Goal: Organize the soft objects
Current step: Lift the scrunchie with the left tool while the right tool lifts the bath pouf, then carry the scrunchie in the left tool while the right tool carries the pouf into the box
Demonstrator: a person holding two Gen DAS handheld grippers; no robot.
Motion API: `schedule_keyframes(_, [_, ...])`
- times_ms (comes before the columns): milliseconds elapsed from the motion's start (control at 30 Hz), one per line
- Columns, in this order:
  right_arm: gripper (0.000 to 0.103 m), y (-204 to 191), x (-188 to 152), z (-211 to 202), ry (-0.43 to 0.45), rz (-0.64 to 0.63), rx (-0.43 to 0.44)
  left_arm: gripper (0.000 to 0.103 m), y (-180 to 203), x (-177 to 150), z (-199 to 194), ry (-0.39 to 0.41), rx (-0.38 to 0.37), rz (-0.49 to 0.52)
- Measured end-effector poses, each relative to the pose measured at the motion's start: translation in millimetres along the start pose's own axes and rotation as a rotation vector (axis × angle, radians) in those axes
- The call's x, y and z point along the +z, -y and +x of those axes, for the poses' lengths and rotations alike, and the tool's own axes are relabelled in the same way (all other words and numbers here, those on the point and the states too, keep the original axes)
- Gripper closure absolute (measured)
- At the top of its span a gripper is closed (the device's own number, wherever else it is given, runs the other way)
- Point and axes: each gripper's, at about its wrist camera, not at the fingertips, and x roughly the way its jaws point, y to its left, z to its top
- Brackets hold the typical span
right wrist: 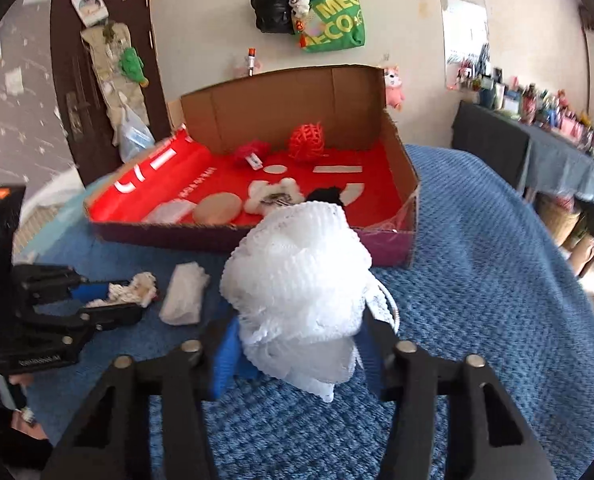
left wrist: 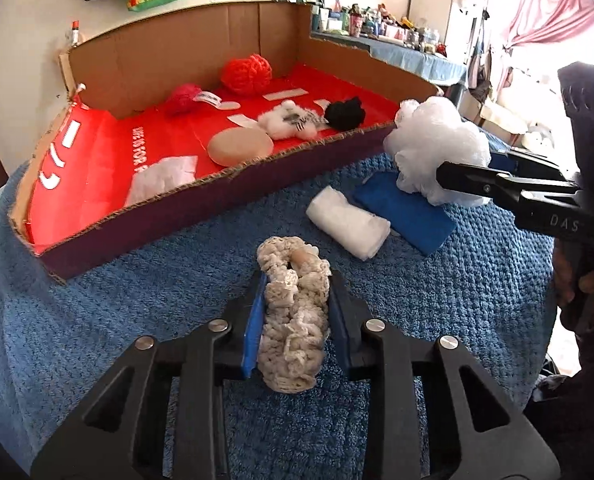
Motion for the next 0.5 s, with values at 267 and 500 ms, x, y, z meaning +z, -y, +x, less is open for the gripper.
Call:
schedule_keyframes(267, [0.063, -7.5, 4.4, -21.7, 0.061, -0.016, 0.037, 0.076, -2.6, 3.3, -18.6, 0.048, -0.012, -0.018])
schedule_keyframes(500, [0.063, -13.0, 38.8, -37.7, 0.138, -0.042, 0.06, 0.076, -14.9, 28.5, -40.7, 0.117, -0.007, -0.025])
